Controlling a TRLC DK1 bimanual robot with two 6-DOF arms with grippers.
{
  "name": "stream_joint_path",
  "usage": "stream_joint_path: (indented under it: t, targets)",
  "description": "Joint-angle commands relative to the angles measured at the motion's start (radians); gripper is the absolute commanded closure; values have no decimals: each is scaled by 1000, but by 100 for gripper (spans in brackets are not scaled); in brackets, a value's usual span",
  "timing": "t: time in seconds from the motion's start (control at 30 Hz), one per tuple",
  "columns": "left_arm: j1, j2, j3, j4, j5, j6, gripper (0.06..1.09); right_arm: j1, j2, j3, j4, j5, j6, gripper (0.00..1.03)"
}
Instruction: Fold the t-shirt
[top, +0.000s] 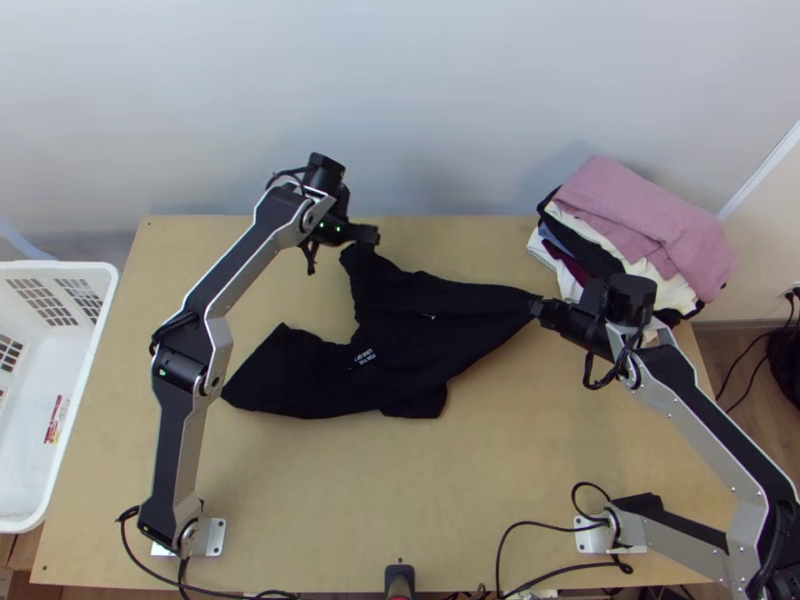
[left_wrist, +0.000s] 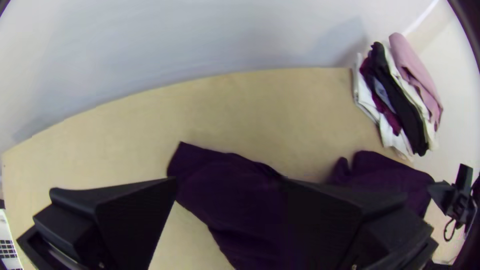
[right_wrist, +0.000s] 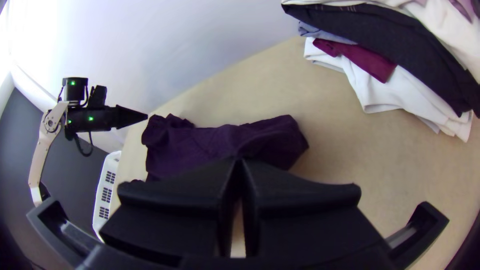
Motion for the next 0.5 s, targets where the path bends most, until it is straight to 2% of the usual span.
stream_joint_path:
  t: [0.0,0.07,0.17,0.23,0.3,0.43,0.47]
  targets:
    - [-7,22,-19,-35,80,-17,11,0,-26,-11,9,24,27,100]
    - [-10,33,-19,-51,114,-22,12,2,-31,-8,6,28,27,100]
    - [-18,56,-31,-51,131,-20,19,2,-46,-8,5,35,27,100]
    - [-23,71,-34,-43,131,-16,28,2,-65,-8,0,36,27,100]
    - [-21,86,-34,-20,131,-13,48,2,-85,-9,-4,41,25,100]
    - [-4,98,-34,37,132,-8,104,3,-115,-8,-21,45,18,100]
    - [2,98,-34,43,132,-10,105,3,-124,-8,-21,51,18,100]
